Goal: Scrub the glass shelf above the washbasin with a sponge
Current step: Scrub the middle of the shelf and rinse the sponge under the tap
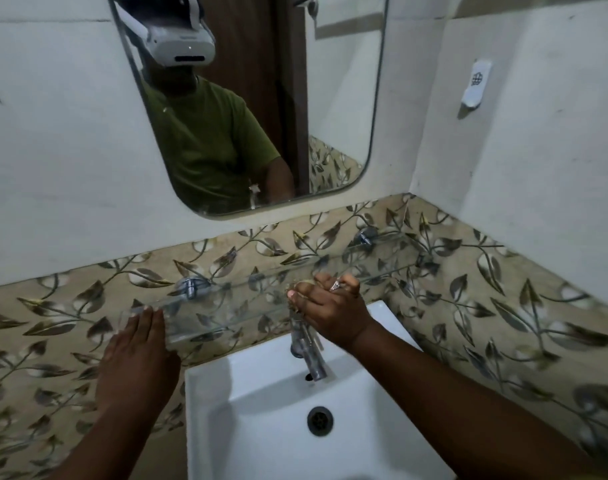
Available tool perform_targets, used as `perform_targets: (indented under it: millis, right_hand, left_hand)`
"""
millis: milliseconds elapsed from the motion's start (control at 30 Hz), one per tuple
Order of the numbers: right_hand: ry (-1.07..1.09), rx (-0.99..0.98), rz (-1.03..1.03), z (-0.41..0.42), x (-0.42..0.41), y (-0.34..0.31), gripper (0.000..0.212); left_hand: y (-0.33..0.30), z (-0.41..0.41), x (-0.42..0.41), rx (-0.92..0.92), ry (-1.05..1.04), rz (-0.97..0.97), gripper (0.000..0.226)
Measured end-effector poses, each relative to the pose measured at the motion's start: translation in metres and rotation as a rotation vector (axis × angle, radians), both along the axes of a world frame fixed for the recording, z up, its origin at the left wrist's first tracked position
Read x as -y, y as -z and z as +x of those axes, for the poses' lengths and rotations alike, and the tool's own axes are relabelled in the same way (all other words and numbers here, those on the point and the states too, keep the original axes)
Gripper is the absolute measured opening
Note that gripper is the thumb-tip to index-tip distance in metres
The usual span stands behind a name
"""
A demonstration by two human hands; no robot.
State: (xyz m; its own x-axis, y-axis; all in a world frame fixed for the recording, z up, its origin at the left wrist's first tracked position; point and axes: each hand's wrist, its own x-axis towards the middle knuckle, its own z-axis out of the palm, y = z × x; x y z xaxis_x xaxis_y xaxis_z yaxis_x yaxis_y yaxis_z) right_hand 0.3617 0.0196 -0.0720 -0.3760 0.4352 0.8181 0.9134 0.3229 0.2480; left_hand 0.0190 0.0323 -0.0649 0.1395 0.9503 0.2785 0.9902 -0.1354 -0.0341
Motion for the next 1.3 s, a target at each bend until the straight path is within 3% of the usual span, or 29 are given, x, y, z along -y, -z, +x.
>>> perform_targets:
  millis: [567, 800, 933, 1000, 1100, 1200, 1300]
  right_hand:
    - [0.398, 0.023, -0.063, 0.177, 0.018, 0.002, 0.027]
    - [0.556, -0.076, -0.171, 0.153, 0.036, -0.006, 0.025]
    - [0.554, -0.134, -0.277, 0.123, 0.076, 0.006, 0.01]
    - [0.405, -0.27, -0.483, 0.099, 0.096, 0.035, 0.013]
    - [0.125, -0.732, -0.853, 0.048, 0.119, 0.062, 0.017]
    - [-0.039, -0.98, -0.861, 0.0, 0.108, 0.041, 0.021]
    - [-0.136, -1.153, -0.788, -0.027, 0.083, -0.019, 0.017]
  left_hand:
    - [0.0, 0.006, -0.001, -0.027, 0.022, 0.003, 0.085]
    - [-0.001, 0.003, 0.001, -0.021, 0.036, -0.009, 0.087]
    - [0.0, 0.004, 0.0, -0.007, 0.025, -0.001, 0.086]
    - [0.0, 0.005, 0.0, 0.007, 0.021, 0.01, 0.083]
    - [0.0, 0.007, 0.0, 0.008, 0.036, 0.01, 0.084]
    - [-0.003, 0.008, 0.002, 0.017, 0.026, -0.008, 0.089]
    - [-0.005, 0.007, 0.004, 0.018, 0.029, -0.014, 0.088]
